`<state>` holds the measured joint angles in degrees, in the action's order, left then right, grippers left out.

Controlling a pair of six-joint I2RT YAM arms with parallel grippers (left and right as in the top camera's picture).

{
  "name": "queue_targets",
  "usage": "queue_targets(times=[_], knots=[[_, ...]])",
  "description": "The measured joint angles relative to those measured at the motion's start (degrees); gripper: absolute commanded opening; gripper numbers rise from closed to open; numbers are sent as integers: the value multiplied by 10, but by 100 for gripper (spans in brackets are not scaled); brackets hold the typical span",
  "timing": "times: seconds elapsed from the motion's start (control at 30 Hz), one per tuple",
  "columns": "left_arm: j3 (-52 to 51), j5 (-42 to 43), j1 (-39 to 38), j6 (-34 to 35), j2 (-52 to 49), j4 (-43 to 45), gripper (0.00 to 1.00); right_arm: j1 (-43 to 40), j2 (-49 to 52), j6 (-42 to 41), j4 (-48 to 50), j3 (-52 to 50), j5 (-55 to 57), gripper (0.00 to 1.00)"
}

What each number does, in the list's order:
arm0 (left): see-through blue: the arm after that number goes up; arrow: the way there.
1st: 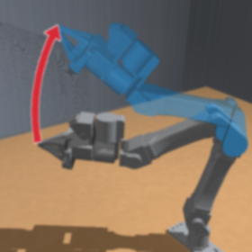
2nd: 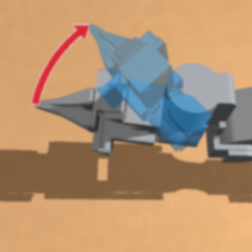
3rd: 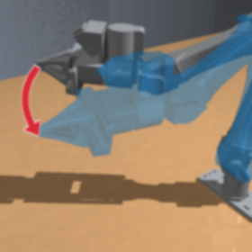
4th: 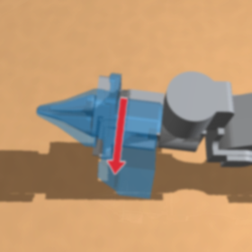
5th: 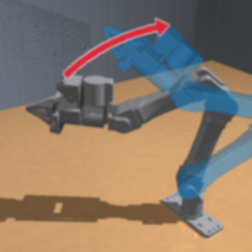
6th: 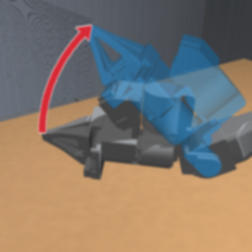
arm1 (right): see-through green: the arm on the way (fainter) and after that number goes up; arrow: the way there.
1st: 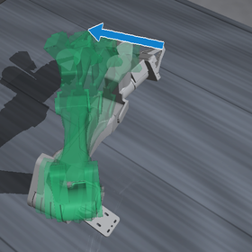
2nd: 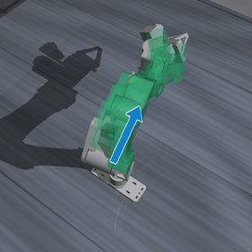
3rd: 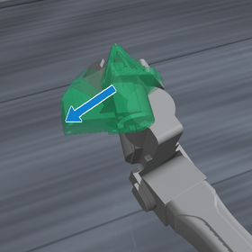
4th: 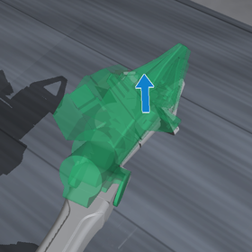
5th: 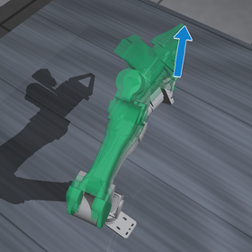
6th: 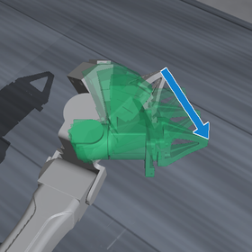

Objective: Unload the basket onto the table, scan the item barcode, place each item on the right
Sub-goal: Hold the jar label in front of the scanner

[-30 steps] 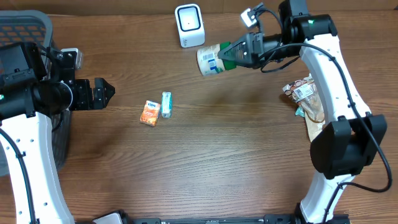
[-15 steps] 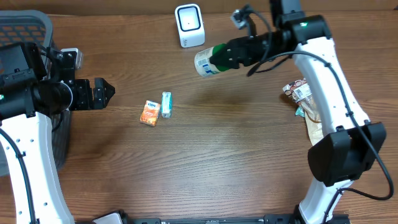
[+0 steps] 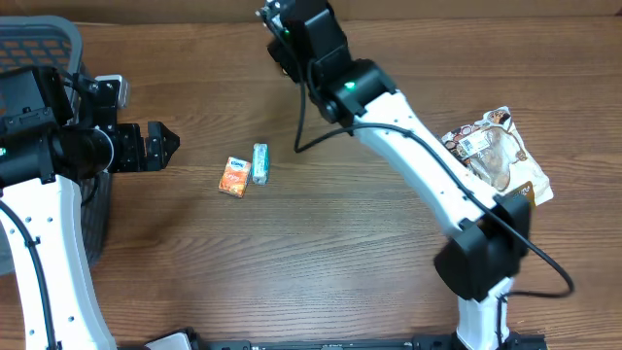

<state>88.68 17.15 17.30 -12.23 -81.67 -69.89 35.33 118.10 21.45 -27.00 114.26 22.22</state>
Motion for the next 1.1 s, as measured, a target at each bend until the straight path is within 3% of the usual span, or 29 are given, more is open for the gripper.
queue_targets(times=[0.27,0.47,0.93,1.1], knots=[[0,0,0,0,0,0,100,-30,125,172,227,1,56,43],[0,0,0,0,0,0,100,-56,183,242,316,1,31,43],[0,0,0,0,0,0,100,-52,207,305,339,1,-37,43],[0,0,0,0,0,0,100,-49,207,312,339,1,-41,47]])
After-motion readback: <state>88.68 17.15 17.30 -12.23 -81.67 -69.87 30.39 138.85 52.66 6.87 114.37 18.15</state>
